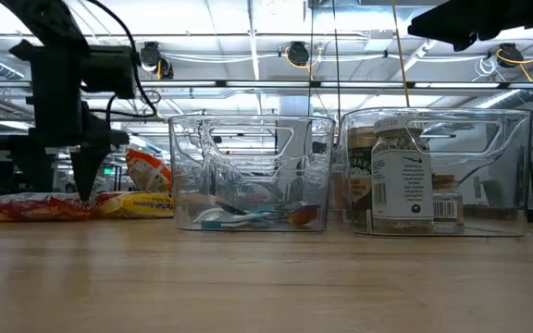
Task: Pick & Place Food Item
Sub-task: Put the red noodle pack into the top transparent bin
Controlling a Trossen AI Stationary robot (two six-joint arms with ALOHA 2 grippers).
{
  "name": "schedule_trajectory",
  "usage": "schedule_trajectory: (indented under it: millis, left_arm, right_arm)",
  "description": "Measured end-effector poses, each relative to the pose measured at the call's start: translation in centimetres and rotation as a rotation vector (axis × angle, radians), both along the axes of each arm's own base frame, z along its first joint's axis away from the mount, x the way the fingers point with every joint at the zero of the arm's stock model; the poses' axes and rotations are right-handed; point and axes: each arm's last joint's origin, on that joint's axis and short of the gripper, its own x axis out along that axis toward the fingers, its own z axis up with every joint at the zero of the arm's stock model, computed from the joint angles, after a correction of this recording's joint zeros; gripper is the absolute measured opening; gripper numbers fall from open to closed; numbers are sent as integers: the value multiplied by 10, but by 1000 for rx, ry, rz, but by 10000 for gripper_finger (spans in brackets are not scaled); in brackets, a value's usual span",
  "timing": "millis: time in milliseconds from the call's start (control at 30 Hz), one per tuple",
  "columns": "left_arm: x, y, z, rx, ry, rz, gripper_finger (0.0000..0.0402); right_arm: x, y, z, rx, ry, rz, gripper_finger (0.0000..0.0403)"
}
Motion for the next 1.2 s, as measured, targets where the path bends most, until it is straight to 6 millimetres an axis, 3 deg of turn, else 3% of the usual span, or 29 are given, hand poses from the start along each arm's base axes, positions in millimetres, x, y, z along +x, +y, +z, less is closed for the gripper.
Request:
schedule_trajectory:
  millis: [400, 733, 1100, 1200]
  left_arm:
    - [3, 0, -7, -46, 42, -2, 278]
    - [3, 0, -7, -49, 40, -11, 137]
    - [1, -1, 1, -41, 9, -50, 17]
    - [3, -2, 13, -25, -54, -64, 8]
  right_arm:
    - [3, 1, -2, -7, 20, 0, 105]
    - [3, 1, -2, -6, 19, 1, 105]
    - [3, 1, -3, -6, 19, 0, 105]
    - [3, 1, -3, -3, 19, 0, 105]
